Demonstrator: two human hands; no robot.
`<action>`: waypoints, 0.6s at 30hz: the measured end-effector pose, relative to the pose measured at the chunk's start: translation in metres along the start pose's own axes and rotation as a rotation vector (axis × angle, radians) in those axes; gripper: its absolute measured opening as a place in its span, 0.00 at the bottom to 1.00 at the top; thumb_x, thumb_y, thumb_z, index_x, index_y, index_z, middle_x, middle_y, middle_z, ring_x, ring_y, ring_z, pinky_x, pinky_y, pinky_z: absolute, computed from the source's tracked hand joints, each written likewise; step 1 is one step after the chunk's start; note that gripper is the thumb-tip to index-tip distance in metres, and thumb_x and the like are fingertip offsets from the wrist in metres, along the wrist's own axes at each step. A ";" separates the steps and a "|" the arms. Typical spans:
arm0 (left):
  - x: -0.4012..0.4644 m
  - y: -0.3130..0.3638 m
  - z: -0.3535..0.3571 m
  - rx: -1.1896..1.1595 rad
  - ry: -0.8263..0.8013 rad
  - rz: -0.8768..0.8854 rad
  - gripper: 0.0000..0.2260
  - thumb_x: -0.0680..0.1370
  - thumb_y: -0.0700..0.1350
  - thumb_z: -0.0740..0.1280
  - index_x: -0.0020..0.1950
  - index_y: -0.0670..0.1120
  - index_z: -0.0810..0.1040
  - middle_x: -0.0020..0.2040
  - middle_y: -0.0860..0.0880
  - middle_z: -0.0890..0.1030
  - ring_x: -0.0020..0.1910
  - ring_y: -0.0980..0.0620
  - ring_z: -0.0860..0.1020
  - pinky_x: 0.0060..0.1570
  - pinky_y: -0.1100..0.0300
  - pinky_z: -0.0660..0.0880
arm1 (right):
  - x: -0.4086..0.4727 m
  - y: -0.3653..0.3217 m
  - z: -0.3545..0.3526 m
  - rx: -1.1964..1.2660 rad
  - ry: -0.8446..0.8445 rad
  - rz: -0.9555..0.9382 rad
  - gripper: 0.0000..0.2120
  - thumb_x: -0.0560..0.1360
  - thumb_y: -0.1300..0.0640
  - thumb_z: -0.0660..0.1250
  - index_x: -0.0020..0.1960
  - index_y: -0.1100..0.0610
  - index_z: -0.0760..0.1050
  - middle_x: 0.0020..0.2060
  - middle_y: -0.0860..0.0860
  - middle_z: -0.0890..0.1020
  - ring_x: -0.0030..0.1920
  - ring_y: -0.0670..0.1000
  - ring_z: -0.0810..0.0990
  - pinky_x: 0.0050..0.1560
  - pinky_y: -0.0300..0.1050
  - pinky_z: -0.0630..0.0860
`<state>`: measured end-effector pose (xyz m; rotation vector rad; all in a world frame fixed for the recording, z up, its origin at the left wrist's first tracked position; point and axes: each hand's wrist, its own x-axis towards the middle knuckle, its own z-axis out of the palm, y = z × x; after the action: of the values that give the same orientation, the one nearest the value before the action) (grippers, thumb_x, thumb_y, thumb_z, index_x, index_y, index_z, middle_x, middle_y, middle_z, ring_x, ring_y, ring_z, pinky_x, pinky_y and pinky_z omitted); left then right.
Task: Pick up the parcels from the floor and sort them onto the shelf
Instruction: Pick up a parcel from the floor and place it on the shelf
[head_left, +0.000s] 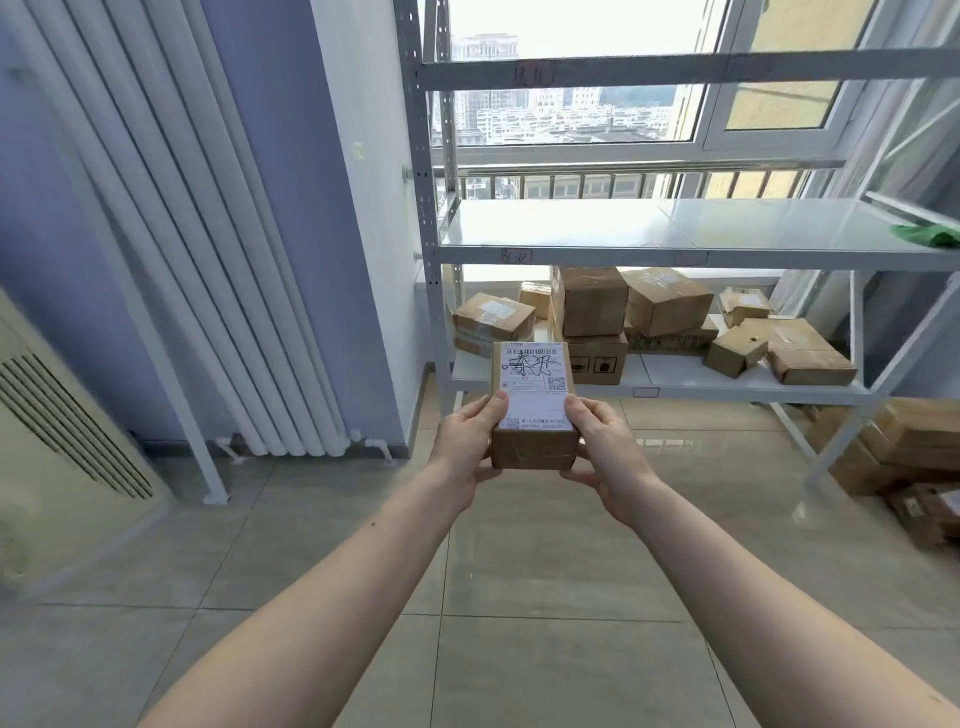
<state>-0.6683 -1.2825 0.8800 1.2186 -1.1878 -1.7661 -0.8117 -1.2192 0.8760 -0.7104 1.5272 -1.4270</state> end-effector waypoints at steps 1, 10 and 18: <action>0.014 0.007 0.004 -0.005 0.003 0.007 0.17 0.79 0.55 0.67 0.64 0.50 0.80 0.55 0.46 0.86 0.54 0.45 0.82 0.55 0.46 0.78 | 0.017 -0.005 -0.001 -0.006 -0.006 0.002 0.16 0.79 0.45 0.62 0.63 0.52 0.72 0.52 0.49 0.83 0.50 0.50 0.82 0.56 0.59 0.78; 0.136 0.051 0.016 -0.039 0.017 0.026 0.12 0.80 0.53 0.67 0.61 0.51 0.81 0.50 0.50 0.85 0.45 0.53 0.81 0.47 0.56 0.78 | 0.152 -0.029 0.015 -0.043 -0.031 -0.027 0.16 0.80 0.47 0.63 0.64 0.52 0.71 0.52 0.47 0.82 0.50 0.47 0.80 0.43 0.43 0.74; 0.271 0.096 0.004 -0.009 -0.117 0.048 0.16 0.80 0.48 0.66 0.68 0.52 0.77 0.58 0.49 0.84 0.52 0.52 0.80 0.47 0.59 0.77 | 0.284 -0.053 0.042 -0.036 0.008 -0.066 0.13 0.80 0.50 0.62 0.62 0.53 0.75 0.51 0.49 0.83 0.50 0.48 0.81 0.57 0.50 0.77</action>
<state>-0.7601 -1.5549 0.8818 1.0848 -1.2642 -1.8256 -0.9053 -1.4959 0.8671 -0.7845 1.5511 -1.4560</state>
